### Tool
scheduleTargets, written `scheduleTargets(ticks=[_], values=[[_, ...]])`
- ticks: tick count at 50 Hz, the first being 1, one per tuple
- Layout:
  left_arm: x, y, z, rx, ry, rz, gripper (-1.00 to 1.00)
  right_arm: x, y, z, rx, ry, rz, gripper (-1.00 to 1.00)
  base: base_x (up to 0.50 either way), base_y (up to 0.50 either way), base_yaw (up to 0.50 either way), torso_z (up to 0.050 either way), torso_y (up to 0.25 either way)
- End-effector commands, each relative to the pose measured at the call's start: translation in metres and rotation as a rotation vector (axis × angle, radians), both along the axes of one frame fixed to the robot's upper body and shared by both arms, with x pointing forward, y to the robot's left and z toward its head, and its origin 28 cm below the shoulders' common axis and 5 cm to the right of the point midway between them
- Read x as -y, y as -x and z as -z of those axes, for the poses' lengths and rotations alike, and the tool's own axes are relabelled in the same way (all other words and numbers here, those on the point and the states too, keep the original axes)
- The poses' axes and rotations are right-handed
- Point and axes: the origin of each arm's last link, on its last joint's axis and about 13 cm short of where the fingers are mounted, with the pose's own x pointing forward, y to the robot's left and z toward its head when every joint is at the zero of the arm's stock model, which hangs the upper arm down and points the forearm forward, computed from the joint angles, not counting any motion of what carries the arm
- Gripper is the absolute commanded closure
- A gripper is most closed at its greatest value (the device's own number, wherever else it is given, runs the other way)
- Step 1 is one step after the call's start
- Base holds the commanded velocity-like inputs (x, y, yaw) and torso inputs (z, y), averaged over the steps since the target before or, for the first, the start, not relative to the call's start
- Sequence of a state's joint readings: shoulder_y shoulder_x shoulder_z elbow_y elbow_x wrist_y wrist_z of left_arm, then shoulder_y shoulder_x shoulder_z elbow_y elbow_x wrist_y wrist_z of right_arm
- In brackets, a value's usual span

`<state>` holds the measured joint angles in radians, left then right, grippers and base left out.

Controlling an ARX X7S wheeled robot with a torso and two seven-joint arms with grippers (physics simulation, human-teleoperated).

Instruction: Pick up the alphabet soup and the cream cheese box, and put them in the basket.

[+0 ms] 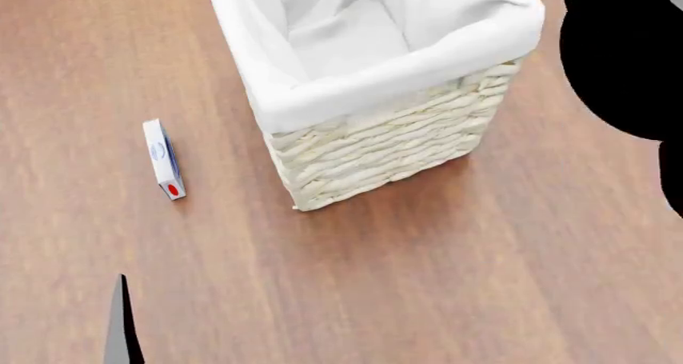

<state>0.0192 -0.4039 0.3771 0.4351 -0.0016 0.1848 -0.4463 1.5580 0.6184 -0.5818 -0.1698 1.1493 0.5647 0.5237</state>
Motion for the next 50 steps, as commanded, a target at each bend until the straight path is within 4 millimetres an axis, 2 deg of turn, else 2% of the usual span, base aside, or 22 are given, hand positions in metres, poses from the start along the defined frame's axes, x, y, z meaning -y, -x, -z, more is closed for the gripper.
scheduleTargets(ticks=[1,2,4,7,19,23,30,32,34,37,48,50], values=[[0.001,0.002,-0.001,0.005,-0.001,0.004,-1.0,-0.009,-0.035,-0.067,-0.199,0.115,0.01,1.0,0.0,0.0,0.0,0.0,0.0],[0.001,0.003,-0.001,0.006,-0.001,0.003,-1.0,-0.009,-0.037,-0.066,-0.179,0.118,0.054,1.0,0.0,0.0,0.0,0.0,0.0],[-0.001,0.003,-0.002,0.008,0.009,-0.002,-1.0,-0.009,-0.04,-0.06,-0.216,0.107,0.03,1.0,0.0,0.0,0.0,0.0,0.0],[-0.001,0.003,-0.001,0.004,0.007,-0.002,-1.0,-0.008,-0.044,-0.061,-0.24,0.102,0.029,1.0,0.0,0.0,0.0,0.0,0.0],[-0.003,0.001,0.0,-0.002,0.011,-0.018,-1.0,-0.012,-0.072,-0.031,-0.313,0.162,0.061,1.0,0.0,0.0,0.0,0.0,0.001],[-0.003,0.002,-0.002,0.002,0.013,-0.021,-1.0,-0.015,-0.076,-0.031,-0.322,0.17,0.057,1.0,0.0,0.0,0.0,0.0,0.0],[-0.004,0.003,0.0,-0.002,0.014,-0.028,-1.0,-0.02,-0.08,-0.015,-0.34,0.2,0.048,1.0,0.0,0.0,0.0,0.0,0.001],[-0.004,0.003,0.0,-0.004,0.014,-0.029,-1.0,-0.021,-0.081,-0.017,-0.348,0.202,0.041,1.0,0.0,0.0,0.0,0.0,0.0],[-0.005,0.003,0.001,-0.002,0.014,-0.029,-1.0,-0.022,-0.085,-0.005,-0.355,0.209,0.047,1.0,0.0,0.0,0.0,0.0,0.0],[-0.005,0.002,0.001,-0.003,0.014,-0.032,-1.0,-0.023,-0.088,0.0,-0.367,0.221,0.051,1.0,0.0,0.0,0.0,0.0,0.0],[-0.005,0.002,0.003,-0.009,0.016,-0.031,-1.0,-0.027,-0.09,0.004,-0.379,0.249,0.051,1.0,0.0,0.0,0.0,0.0,0.001],[-0.005,0.002,0.003,-0.011,0.017,-0.032,-1.0,-0.026,-0.091,0.011,-0.385,0.251,0.052,1.0,0.0,0.0,0.0,0.008,0.0]])
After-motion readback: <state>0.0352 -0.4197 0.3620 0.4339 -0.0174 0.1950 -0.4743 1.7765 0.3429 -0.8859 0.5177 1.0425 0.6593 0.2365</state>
